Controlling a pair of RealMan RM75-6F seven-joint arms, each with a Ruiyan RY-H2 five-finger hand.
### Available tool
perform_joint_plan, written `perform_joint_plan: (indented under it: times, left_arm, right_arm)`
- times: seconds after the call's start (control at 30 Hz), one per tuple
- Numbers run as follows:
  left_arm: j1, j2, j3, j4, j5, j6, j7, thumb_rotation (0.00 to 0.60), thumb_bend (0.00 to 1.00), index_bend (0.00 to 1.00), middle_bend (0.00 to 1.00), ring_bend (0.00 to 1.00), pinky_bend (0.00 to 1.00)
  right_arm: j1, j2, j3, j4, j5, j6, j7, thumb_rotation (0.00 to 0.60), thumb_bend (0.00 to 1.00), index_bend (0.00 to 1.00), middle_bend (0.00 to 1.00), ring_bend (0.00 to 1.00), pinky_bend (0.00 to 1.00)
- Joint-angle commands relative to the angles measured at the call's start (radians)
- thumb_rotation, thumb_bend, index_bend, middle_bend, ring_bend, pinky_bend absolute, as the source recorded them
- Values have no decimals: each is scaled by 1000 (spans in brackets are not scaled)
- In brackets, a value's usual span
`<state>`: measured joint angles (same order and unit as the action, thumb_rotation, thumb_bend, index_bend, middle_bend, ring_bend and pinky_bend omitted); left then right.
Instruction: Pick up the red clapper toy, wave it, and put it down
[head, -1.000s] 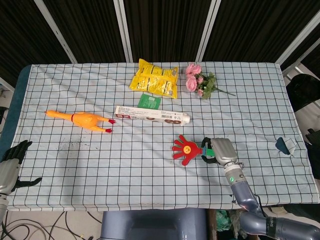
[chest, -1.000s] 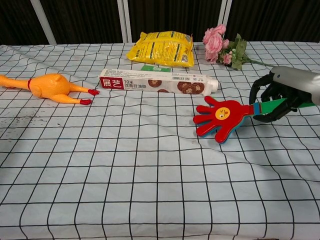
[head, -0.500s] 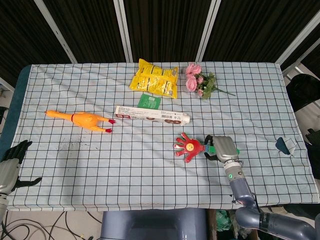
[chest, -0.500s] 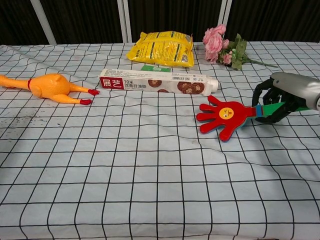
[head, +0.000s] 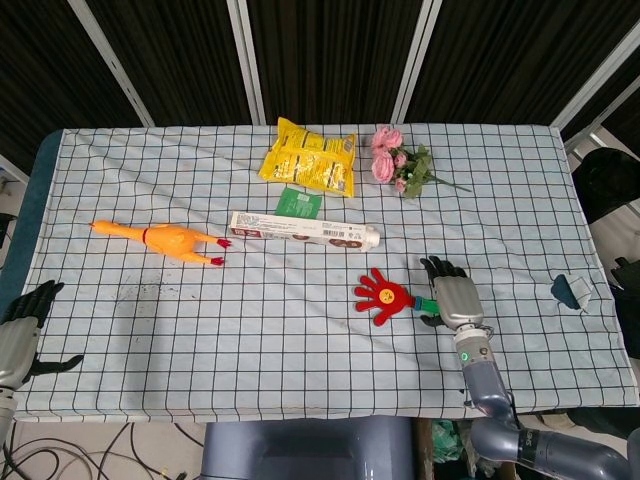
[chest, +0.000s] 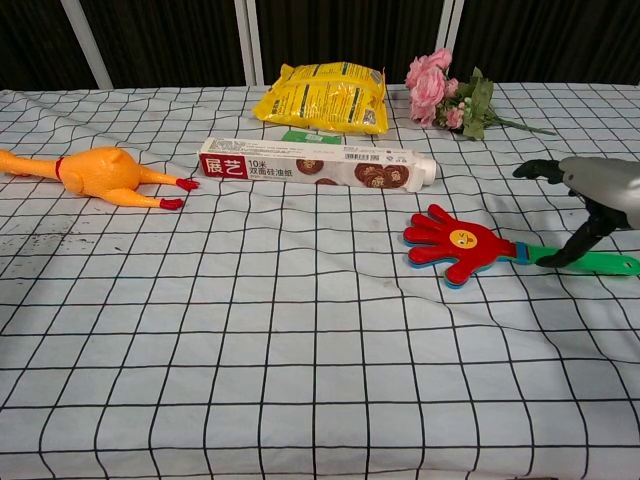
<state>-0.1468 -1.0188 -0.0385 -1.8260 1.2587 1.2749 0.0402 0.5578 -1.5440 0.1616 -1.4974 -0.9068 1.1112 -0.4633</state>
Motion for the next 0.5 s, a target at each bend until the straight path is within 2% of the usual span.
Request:
perform_joint_plan:
  times: [0.03,0.2,0.3,0.5]
  left_arm:
    - [2,-1,1,1,3,5,2,600,0,0,0,0,0]
    - [3,-4,4,13,15,13,18,600,0,0,0,0,0]
    - [2,-3,5,23,12,16,43,600,0,0,0,0,0]
    - [7,-33,-4,61,32,74,122,600,0,0,0,0,0]
  right_arm:
    - [-46,60,-43,-52,-49,52,-1,600,97,82,53,85,158]
    - [-131,191,-110,-141,-187,160,41,600,91,48,34,61,158]
    - [-185,250,-139,-167,-271,242,77,600,53,14,8,20,153]
    - [-344,391,-219,-209,-438,448,204,600,29,0,0,0,151]
